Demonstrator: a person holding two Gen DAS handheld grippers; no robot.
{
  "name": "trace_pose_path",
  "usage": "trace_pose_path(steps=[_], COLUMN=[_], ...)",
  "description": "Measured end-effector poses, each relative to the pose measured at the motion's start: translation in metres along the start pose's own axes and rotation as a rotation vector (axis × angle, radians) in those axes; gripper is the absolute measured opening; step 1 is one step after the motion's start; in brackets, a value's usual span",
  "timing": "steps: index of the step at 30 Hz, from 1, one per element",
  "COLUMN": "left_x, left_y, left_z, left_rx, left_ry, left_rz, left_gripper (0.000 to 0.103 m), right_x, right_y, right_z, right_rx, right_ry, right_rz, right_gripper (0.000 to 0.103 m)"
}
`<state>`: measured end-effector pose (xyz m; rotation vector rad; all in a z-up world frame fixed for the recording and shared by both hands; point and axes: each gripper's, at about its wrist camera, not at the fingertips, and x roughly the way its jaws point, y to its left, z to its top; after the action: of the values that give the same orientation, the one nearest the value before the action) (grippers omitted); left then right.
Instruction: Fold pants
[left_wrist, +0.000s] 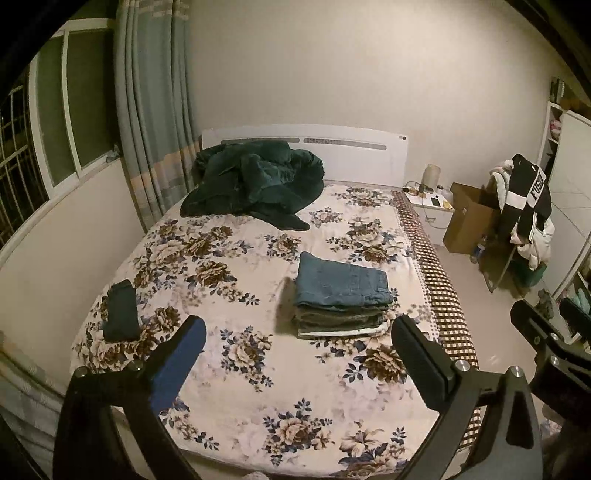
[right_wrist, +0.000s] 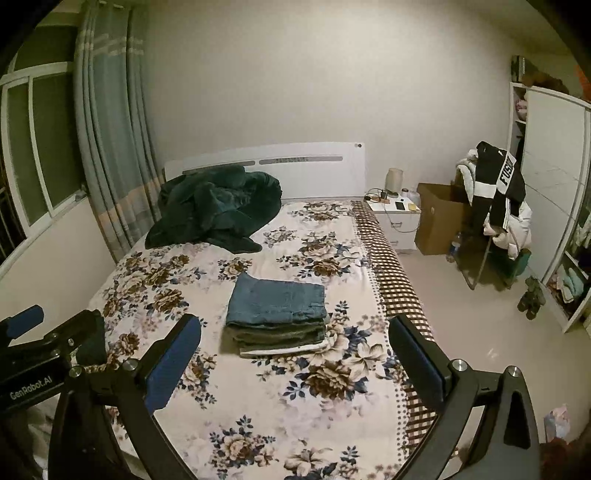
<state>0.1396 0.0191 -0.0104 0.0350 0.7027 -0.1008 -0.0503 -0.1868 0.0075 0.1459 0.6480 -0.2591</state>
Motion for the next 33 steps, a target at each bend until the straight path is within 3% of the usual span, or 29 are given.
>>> trace_pose_path(steps=[14,33], left_x=[0.003,0.002], left_y=[-0.003,-0.009], left_z=[0.001,0.006], left_rx=[0.015,0.02], left_ry=[0.032,0.037], left_rz=[0.024,0.014], left_gripper=[0.103,0.103], right_x=[0.027,0.028], right_y=[0.001,-0.002], right_z=[0.001,0.006], right_rx=[-0.015,-0.013], right_ry=[0.068,0.062], right_rz=[0.011,0.016], right_gripper=[0.103,0.103])
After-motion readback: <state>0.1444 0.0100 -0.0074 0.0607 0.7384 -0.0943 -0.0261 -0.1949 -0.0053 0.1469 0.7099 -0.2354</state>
